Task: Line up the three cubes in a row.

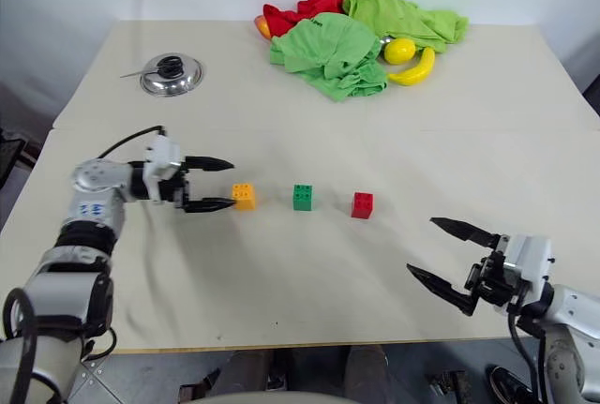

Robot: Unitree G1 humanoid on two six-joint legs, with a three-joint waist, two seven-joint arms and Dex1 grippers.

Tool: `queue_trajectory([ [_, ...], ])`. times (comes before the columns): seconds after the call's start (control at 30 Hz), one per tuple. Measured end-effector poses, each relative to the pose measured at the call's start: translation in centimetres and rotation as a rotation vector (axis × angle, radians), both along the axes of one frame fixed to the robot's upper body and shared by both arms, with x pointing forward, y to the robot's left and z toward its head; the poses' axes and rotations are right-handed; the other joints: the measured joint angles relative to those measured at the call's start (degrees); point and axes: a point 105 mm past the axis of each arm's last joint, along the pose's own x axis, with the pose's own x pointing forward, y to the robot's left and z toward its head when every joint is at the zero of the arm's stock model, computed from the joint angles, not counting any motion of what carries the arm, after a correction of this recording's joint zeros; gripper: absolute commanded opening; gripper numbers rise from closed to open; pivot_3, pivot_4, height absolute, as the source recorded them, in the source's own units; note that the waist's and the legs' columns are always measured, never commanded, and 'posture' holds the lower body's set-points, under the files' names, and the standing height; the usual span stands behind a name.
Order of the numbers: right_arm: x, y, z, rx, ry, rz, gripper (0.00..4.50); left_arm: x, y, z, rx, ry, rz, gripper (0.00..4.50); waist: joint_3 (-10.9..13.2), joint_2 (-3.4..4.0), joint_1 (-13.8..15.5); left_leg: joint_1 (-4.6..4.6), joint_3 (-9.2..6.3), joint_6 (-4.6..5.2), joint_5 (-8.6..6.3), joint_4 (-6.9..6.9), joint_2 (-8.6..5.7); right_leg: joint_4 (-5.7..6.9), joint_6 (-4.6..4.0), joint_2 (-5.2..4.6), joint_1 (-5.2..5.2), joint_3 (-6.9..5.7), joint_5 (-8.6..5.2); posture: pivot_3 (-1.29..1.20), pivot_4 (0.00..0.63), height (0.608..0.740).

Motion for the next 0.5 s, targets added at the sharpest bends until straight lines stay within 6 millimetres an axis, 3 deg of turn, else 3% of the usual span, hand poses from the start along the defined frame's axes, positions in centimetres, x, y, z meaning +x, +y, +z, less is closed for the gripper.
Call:
queue_trajectory([
  [0.1,0.2,-0.7,0.6,0.021,-0.021,-0.02,4.5,-3.0,3.3,-1.4,-0.047,0.083,0.063,4.01,0.0,0.0,-0.56,0.01,-0.01,-0.01,0.0,0.02,0.3,0.02,-0.01,0.02,0.01,0.01,-0.01,0.0,0.15,0.74],
  [0.17,0.3,-0.8,0.6,0.022,-0.026,-0.025,4.5,-4.1,4.0,-1.6,-0.065,0.106,0.086,4.01,0.02,-0.02,-0.51,0.0,-0.02,-0.01,0.0,0.09,0.31,0.03,-0.01,0.0,0.03,0.01,0.0,0.0,0.15,0.74],
  [0.37,1.0,0.3,1.4,0.01,-0.073,0.05,4.5,-5.5,3.8,0.7,-0.075,0.051,0.1,4.01,0.02,0.01,0.93,0.02,-0.14,0.0,0.0,0.22,0.24,0.17,-0.04,-0.14,0.08,0.01,0.01,0.0,0.15,0.74],
  [0.5,1.2,0.4,1.2,0.01,-0.061,0.072,4.5,-6.1,3.5,0.3,-0.093,0.031,0.138,4.01,0.02,0.02,0.57,0.02,-0.11,-0.02,-0.01,0.15,0.25,0.14,-0.06,-0.11,0.05,0.0,0.0,0.0,0.15,0.74],
])
